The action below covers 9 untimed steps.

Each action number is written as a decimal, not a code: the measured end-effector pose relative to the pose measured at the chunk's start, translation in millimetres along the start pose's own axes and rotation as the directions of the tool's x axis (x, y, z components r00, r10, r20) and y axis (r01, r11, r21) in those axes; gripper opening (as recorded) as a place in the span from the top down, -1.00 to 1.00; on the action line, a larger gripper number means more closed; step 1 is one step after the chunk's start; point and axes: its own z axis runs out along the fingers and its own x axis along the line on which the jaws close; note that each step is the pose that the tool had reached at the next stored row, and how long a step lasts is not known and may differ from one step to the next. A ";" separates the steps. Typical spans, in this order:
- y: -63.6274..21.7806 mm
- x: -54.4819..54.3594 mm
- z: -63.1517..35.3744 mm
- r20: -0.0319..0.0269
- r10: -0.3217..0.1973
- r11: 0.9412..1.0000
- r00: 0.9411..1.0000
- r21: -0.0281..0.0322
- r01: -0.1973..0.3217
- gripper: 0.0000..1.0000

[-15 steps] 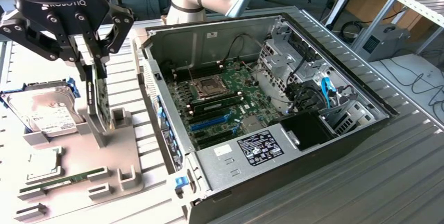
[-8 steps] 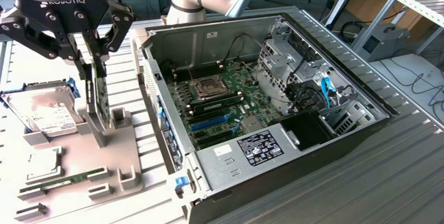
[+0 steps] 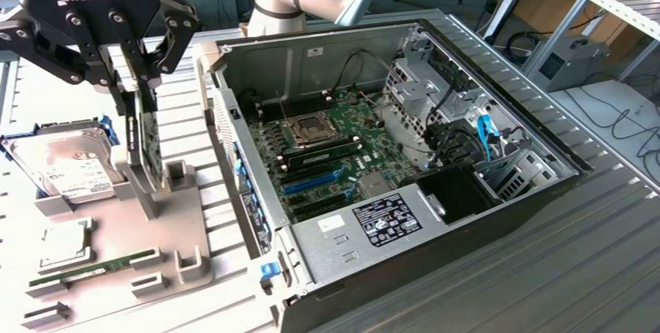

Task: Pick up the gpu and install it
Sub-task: 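Pick up the gpu and move the gpu toward the slot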

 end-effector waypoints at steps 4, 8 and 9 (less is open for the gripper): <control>0.0 -0.1 -2.4 0.000 0.000 1.000 1.000 0.000 0.000 0.47; 0.1 -0.1 -3.1 0.000 0.000 1.000 1.000 0.000 0.000 0.47; 0.0 -0.1 -3.0 0.000 0.000 1.000 1.000 0.000 0.000 0.47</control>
